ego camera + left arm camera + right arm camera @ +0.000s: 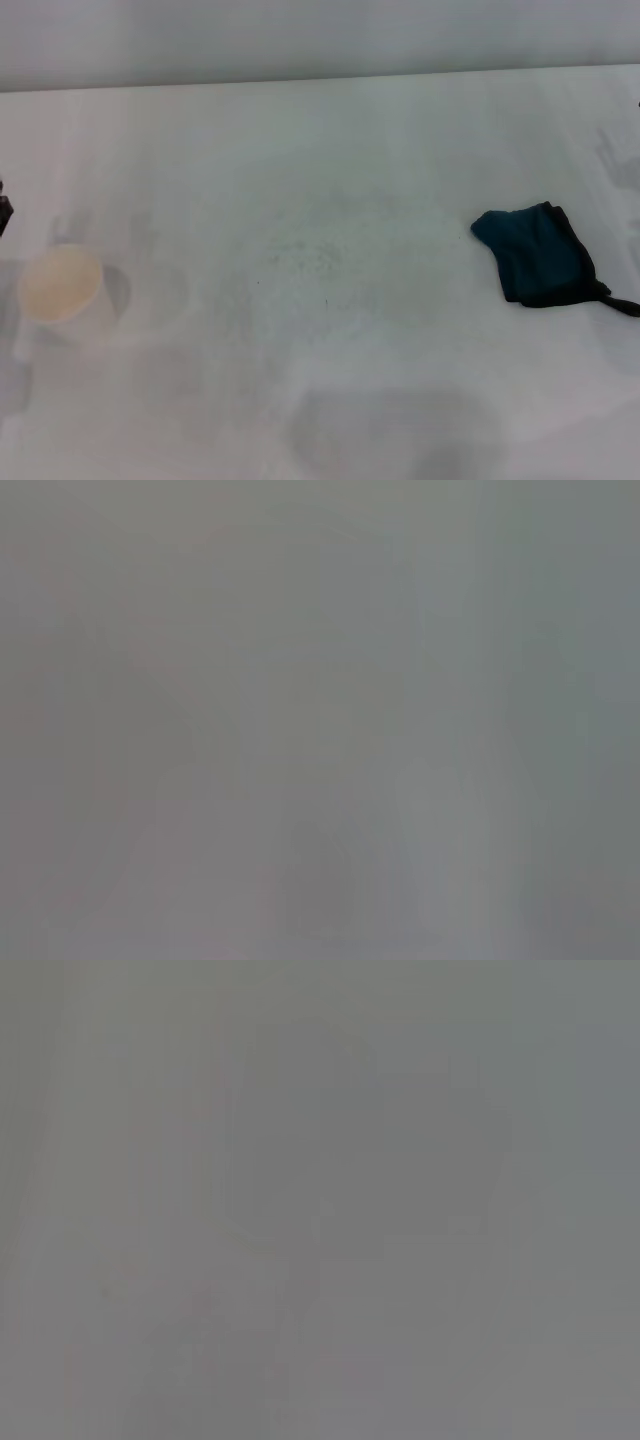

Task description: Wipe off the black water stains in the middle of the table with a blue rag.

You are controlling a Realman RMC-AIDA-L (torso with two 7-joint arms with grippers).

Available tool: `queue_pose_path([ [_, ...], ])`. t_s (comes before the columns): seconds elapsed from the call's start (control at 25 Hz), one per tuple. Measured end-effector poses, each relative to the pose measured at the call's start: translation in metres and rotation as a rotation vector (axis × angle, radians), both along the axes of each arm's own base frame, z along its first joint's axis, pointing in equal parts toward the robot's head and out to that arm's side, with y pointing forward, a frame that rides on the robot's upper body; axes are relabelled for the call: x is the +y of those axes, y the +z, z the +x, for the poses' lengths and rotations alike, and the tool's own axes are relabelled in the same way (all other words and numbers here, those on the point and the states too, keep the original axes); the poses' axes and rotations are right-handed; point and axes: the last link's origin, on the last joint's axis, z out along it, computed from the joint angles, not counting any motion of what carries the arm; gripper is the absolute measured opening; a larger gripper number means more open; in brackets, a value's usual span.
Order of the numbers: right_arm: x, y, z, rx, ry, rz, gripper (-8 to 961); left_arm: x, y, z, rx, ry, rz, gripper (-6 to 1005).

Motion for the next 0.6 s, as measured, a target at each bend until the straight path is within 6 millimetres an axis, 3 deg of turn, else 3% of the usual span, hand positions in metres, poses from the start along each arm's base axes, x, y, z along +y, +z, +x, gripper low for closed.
queue_pose_path([
  [0.6,0.0022,0.0086,0.0008,-0.022,0.004,0.020,678,0.0001,-0.0036,0.0030,-0.011,-0.003,-0.008,835],
])
